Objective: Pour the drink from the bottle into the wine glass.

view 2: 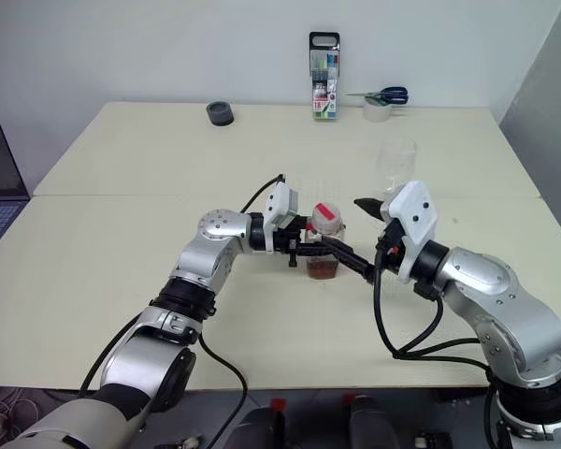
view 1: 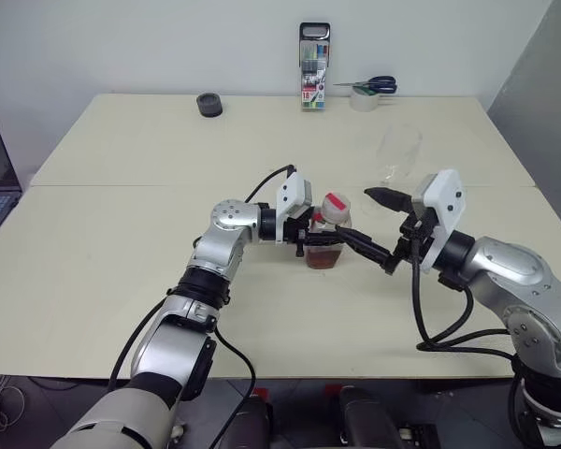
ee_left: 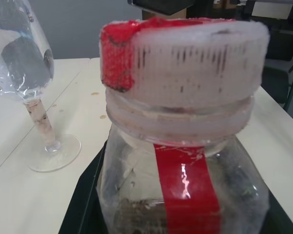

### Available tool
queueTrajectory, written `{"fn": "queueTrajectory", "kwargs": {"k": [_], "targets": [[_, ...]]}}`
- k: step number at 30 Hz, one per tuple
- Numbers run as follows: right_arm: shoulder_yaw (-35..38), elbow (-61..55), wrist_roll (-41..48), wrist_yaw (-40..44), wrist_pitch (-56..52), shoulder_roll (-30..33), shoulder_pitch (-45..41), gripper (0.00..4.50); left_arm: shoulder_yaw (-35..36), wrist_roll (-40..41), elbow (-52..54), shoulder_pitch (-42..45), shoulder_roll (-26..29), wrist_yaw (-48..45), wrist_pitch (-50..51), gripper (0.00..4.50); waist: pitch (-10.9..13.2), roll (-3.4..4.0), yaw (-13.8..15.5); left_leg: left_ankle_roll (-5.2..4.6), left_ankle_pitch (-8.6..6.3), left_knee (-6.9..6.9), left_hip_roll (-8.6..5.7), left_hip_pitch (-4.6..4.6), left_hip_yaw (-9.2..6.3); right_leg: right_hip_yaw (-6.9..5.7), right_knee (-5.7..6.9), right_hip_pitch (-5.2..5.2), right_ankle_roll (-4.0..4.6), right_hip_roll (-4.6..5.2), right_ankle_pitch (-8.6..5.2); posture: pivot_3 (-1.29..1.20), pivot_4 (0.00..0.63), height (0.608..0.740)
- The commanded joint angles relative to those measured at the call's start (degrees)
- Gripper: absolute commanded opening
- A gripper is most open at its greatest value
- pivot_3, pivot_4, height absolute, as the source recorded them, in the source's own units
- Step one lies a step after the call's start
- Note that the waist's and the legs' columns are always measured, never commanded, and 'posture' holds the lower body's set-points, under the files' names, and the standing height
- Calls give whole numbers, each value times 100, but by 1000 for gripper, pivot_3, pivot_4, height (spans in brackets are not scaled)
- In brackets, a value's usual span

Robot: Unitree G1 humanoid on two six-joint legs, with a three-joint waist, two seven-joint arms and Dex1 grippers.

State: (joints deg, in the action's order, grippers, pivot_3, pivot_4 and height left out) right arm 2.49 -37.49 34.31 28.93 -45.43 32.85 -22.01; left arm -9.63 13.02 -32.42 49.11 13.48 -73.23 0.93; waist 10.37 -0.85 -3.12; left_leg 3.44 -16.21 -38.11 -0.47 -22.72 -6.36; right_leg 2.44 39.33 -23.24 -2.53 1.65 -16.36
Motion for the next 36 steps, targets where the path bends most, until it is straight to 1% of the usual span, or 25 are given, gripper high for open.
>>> {"fn": "queueTrajectory", "kwargs": {"k": [1,8,13,17,23,36], "targets": [[-61,-75,-53,-68,132,-70,-271,4500,152,156,76,221,-11,-44,8,1690,0,0,-1,0,0,0,0,0,0,0,0,0,0,0,0,0,150,740],[-483,239,-476,-241,372,-376,-565,4500,170,186,54,265,-15,-95,34,1690,0,0,-7,1,1,-1,0,0,-1,-1,2,0,0,0,0,0,150,740],[-635,478,-785,-342,567,-607,-707,4500,170,159,56,262,-29,-128,21,1690,0,0,-9,3,1,-1,0,1,-1,-1,2,-1,0,0,0,0,150,740],[-633,589,-903,-349,616,-701,-766,4500,168,138,60,253,-28,-132,14,1690,0,0,-10,3,2,-1,0,0,-1,-1,3,-1,0,0,0,0,150,740],[-605,672,-1044,-303,616,-652,-732,4500,158,116,76,235,-19,-120,4,1690,0,0,-11,3,2,-1,0,1,-1,-1,5,-1,0,0,0,0,150,740],[-302,513,-927,-348,402,-610,-569,4500,135,103,111,191,3,-146,5,1690,0,0,-11,2,1,-1,0,1,-1,0,7,-2,0,0,0,0,150,740]]}}
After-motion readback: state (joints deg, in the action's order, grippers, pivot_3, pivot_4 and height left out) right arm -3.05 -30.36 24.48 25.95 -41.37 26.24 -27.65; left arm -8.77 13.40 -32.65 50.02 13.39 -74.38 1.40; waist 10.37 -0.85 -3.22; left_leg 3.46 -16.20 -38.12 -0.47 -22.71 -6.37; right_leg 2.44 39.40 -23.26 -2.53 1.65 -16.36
